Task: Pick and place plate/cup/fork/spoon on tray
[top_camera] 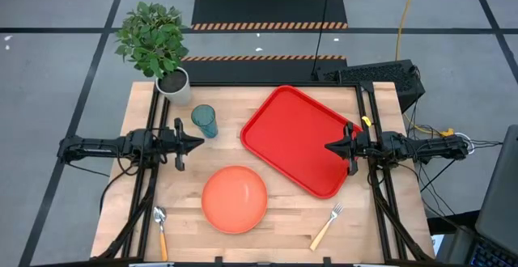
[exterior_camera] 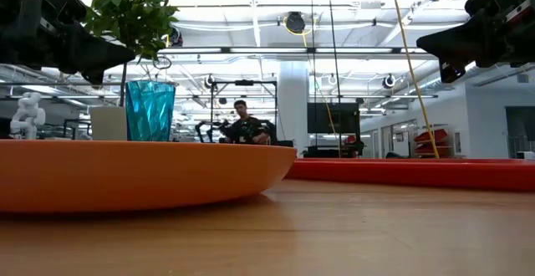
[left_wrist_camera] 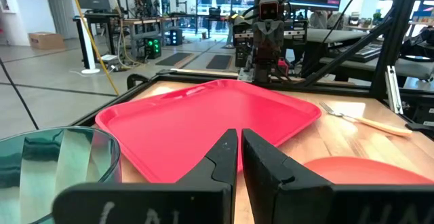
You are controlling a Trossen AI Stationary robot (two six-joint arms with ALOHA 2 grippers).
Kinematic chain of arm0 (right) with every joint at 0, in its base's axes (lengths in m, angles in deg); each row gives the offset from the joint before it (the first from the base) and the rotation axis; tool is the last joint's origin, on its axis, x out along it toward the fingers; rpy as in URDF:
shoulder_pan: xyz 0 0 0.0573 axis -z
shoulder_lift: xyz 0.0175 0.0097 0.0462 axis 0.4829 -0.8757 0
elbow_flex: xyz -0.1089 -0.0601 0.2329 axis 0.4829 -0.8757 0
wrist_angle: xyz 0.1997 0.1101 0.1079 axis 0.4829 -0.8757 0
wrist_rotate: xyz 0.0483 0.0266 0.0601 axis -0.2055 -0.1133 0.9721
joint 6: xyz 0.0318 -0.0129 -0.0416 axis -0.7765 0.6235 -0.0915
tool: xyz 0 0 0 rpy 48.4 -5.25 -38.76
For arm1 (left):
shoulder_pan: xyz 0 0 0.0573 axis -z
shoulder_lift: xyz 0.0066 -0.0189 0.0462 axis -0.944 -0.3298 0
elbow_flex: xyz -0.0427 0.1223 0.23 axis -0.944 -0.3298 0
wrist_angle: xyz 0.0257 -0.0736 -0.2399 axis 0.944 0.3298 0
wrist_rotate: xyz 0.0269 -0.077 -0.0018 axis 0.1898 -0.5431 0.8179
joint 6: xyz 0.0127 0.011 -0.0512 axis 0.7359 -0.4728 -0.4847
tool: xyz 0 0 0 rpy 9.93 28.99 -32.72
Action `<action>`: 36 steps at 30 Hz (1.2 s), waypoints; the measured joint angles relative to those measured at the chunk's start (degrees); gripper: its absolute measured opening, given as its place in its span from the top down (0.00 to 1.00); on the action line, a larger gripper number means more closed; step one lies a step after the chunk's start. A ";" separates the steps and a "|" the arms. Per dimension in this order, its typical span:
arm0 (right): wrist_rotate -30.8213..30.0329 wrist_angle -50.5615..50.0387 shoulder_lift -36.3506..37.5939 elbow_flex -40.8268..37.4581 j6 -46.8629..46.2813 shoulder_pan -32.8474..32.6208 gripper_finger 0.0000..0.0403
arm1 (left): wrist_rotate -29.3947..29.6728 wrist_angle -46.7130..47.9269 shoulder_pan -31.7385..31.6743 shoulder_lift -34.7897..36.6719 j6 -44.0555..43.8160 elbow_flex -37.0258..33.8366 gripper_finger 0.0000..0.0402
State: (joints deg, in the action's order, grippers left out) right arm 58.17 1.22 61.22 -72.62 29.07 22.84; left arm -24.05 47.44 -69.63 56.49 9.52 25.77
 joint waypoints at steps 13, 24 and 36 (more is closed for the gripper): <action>0.00 0.00 0.01 0.00 -0.01 0.00 1.00 | -0.04 -1.95 0.02 0.00 -13.86 0.01 0.94; 0.00 -0.02 0.01 0.00 0.00 0.01 1.00 | 0.02 -4.26 0.00 0.00 -14.50 0.02 0.94; -0.04 5.52 0.00 0.00 -3.92 0.01 1.00 | 4.31 -9.55 0.00 0.00 -4.74 0.02 0.94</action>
State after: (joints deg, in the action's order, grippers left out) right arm 58.13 6.74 61.22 -72.62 25.15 22.85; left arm -19.73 37.89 -69.64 56.48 4.78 25.79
